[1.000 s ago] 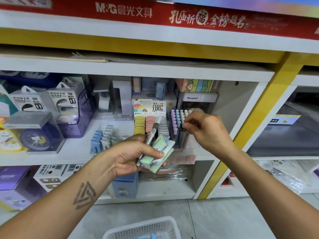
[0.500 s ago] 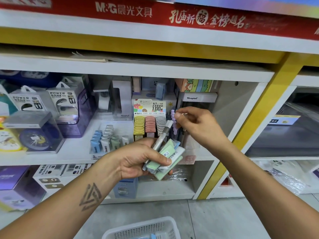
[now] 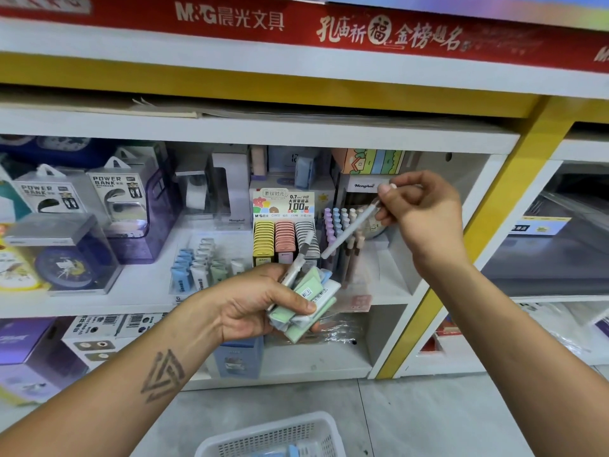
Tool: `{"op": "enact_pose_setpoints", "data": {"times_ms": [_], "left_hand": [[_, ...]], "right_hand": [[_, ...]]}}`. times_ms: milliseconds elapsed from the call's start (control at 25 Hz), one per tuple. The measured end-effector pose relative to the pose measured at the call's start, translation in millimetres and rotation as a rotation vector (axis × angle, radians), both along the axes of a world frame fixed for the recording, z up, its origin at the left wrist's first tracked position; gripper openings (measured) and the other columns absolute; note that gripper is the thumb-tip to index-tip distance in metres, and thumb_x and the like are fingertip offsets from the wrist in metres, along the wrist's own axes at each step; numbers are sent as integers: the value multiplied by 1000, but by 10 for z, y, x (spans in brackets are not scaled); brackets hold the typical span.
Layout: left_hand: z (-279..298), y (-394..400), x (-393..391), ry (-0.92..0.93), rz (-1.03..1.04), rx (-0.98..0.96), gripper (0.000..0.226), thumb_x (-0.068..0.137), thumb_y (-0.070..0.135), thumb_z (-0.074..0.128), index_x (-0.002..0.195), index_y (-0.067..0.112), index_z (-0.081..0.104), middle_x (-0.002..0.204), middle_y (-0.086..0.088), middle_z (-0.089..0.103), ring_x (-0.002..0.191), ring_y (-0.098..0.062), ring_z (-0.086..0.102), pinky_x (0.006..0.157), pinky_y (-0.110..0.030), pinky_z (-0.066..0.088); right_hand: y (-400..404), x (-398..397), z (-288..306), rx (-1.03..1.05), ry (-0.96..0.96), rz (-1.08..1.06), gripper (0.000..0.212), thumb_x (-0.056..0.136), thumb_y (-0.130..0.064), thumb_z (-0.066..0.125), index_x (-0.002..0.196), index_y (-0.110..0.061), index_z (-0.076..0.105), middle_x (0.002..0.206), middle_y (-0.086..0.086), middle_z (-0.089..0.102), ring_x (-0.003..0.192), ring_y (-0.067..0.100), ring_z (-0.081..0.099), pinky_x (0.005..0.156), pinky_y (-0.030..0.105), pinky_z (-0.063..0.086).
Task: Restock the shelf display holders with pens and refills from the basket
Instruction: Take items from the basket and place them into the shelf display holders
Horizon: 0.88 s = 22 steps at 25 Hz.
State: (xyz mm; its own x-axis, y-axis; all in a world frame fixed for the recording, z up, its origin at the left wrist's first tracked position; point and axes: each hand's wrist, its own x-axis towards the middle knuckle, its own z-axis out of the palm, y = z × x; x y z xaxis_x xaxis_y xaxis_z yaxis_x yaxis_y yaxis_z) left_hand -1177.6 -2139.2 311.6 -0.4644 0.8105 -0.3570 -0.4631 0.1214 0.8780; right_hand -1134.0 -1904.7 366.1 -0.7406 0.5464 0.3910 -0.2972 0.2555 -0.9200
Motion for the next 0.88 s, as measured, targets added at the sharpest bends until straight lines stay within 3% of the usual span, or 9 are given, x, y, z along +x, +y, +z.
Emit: {"op": "enact_pose_setpoints", "data": {"times_ms": [80, 200, 320, 480, 680, 760, 880], "left_hand": [[-10, -18, -13, 4, 30, -32, 31, 75, -15, 67, 86, 11, 79, 92, -19, 74, 80, -31, 73, 65, -36, 60], [-14, -22, -4, 15, 36, -54, 30, 76, -14, 67, 88, 10, 79, 94, -20, 73, 81, -31, 73, 67, -37, 60], [-9, -13, 15, 9, 18, -57, 30, 77, -15, 66, 89, 10, 78, 96, -21, 73, 81, -32, 73, 67, -37, 60], [-31, -21, 6, 21, 15, -68, 31, 76, -13, 68, 88, 13, 79, 96, -19, 73, 81, -31, 73, 69, -37, 60], [-36, -6, 10, 28, -13, -55, 31, 75, -13, 68, 90, 12, 78, 97, -20, 73, 83, -32, 73, 70, -38, 59], [-35, 2, 29, 22, -29, -44, 31, 75, -14, 68, 89, 12, 78, 95, -21, 72, 81, -34, 72, 69, -39, 59], [-47, 21, 55, 36, -56, -33, 32, 74, -12, 70, 91, 14, 77, 99, -21, 72, 86, -37, 70, 77, -45, 60]], "right_hand": [[44, 41, -25, 171, -26, -7, 16, 91, -9, 71, 92, -18, 57, 71, 9, 71, 61, 25, 69, 63, 40, 59], [14, 78, -179, 607, -165, -3, 17, 91, -19, 72, 91, -21, 56, 76, 1, 70, 70, 18, 69, 68, 41, 59], [-35, 120, -295, 885, -186, 34, 18, 91, -20, 71, 92, -17, 54, 76, 1, 69, 71, 20, 68, 65, 41, 56], [-27, 153, -345, 966, -180, 52, 18, 91, -18, 72, 89, -12, 54, 72, 6, 68, 67, 26, 66, 60, 43, 54], [26, 174, -339, 924, -237, 112, 14, 88, -16, 75, 83, -16, 61, 72, -1, 69, 67, 13, 67, 62, 40, 56], [-2, 180, -370, 975, -260, 118, 4, 89, -18, 74, 87, -14, 72, 81, 0, 72, 75, 17, 68, 69, 38, 55], [-59, 158, -356, 1078, -247, 67, 17, 94, -24, 68, 103, -13, 78, 97, 0, 70, 84, 14, 63, 74, 30, 51]]}}
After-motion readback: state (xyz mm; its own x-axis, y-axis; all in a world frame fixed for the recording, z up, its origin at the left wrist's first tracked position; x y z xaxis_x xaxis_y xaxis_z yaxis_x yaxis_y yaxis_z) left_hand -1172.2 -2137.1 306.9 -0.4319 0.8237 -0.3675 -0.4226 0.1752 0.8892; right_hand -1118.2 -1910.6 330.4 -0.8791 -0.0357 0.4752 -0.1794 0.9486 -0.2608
